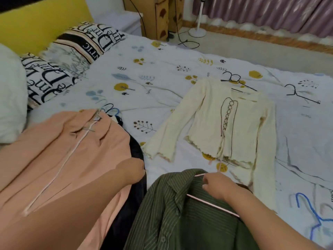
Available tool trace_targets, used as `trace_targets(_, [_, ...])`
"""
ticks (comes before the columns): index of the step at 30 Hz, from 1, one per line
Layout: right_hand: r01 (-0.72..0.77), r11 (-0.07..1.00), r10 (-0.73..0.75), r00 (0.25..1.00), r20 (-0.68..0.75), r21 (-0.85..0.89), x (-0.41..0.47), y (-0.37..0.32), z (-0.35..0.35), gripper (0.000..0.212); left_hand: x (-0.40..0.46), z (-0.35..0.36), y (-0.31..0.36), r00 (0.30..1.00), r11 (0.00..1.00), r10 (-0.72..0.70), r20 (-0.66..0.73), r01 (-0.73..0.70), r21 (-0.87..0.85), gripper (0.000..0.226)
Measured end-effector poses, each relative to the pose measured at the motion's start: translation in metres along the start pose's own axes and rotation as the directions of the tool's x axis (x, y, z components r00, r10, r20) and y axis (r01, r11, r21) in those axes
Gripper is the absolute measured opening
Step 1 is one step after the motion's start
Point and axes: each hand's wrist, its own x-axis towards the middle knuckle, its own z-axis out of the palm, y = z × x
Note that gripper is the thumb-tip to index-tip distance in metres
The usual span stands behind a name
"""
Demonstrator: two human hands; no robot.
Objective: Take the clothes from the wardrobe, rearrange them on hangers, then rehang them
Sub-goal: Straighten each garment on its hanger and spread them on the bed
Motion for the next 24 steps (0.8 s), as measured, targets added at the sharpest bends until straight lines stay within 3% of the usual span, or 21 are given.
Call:
trace_targets(9, [0.048,0.996,-0.036,0.988,-0.151,0.073,0.035,-0.126,0.027,0.027,-0.008,0.013,-0.141,0.974,0.988,-0.142,-0.174,0.129,-0.081,0.033])
trace_targets(13, [0.058,0.988,-0.024,0.974,-0.227,0.146,0.071,-0.188,0.043,0.029,0.006,0.034,-0.209,0.96,0.984,-0.18,-0.215,0.178,-0.03,0.044])
trace_targets(17, [0.061,0.975,0.018,0.938,-0.345,0.215,0.119,-0.244,0.045,0.027,0.027,0.068,-0.273,0.932,0.95,-0.311,-0.184,0.312,-0.026,0.062])
trace_targets(20, [0.052,0.985,0.018,0.918,-0.397,0.165,0.158,-0.278,0.041,0.024,0.04,0.102,-0.306,0.921,0.932,-0.361,-0.146,0.355,-0.07,0.071])
trace_targets(24, [0.043,0.989,0.028,0.884,-0.466,0.14,0.208,-0.314,0.025,0.041,0.056,0.136,-0.315,0.925,0.927,-0.356,-0.13,0.332,-0.175,0.077])
